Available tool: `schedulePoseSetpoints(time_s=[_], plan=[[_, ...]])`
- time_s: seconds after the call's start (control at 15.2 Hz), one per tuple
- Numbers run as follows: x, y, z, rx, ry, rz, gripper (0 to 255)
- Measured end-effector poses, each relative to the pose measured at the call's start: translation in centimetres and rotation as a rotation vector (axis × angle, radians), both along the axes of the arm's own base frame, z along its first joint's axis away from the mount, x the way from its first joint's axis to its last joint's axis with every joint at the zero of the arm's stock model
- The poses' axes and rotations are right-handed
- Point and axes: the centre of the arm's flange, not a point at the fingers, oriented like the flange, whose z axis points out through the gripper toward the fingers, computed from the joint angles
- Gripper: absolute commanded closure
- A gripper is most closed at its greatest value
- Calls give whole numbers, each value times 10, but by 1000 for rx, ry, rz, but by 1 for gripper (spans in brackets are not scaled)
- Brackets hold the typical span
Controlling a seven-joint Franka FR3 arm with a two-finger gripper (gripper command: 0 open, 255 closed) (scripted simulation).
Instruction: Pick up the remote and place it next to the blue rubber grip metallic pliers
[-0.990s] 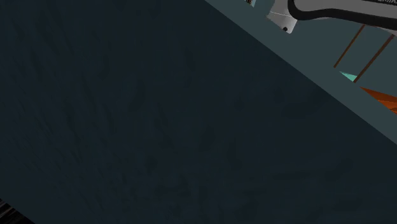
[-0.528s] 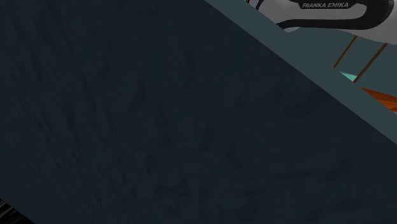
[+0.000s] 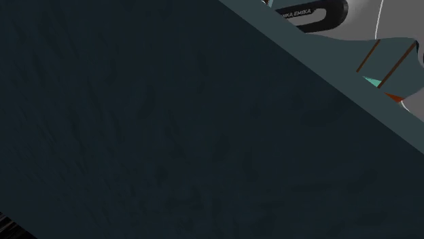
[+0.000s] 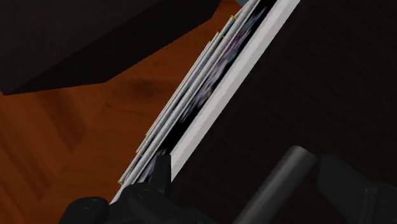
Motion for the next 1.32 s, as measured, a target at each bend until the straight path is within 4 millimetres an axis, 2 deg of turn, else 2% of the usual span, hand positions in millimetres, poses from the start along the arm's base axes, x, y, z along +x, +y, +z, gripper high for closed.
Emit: schedulePoseSetpoints(time_s=[0.33,0.79,0.92,1.12,1.32], plan=[[51,1,-45,37,28,-203,0],[119,-15,-109,89,66,-487,0],[136,-19,-121,102,77,-560,0],[143,-20,-141,107,81,-590,0],[140,-16,-157,108,82,-594,0]])
